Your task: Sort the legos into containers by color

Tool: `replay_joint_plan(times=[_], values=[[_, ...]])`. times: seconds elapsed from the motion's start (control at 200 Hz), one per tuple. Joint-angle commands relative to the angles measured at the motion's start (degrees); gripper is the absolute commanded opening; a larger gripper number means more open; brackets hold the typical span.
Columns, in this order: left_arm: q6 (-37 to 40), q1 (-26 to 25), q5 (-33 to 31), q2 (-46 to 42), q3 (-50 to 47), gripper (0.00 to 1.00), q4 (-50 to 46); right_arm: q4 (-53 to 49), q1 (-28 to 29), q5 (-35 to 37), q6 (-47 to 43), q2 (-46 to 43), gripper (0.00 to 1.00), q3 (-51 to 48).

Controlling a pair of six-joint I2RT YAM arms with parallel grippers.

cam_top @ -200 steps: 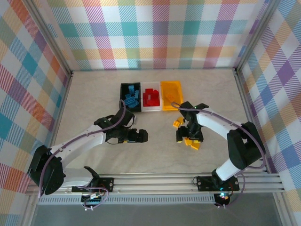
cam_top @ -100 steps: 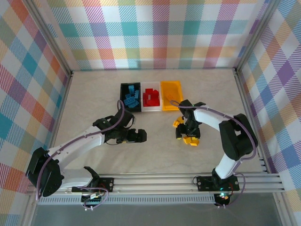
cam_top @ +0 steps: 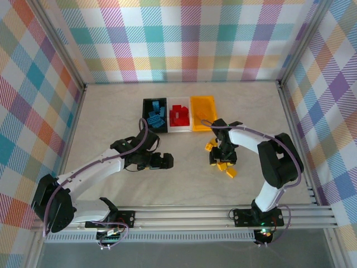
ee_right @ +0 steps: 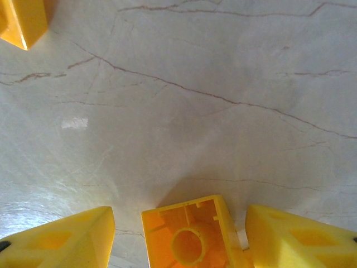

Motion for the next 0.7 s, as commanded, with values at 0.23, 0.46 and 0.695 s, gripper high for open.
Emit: replay_joint_plan(times=[0.23, 0.46, 0.695], values=[[-0.49, -0.61, -0.92, -1.27, -0.86, 0.99, -0.41, -1.35, 0.07, 3.05, -1.31, -2.11, 0.53, -1.02], [-1.0, -0.56, -1.36, -1.52, -1.06, 0.99, -0.28, -1.61, 0.04, 4.56, -1.84, -3.48, 0.49, -1.36], [-1.31, -0.59, -1.23, -1.55, -1.45, 0.99, -0.11, -1.65, 0.04, 3.78, -1.93, -3.71, 0.45, -0.38]])
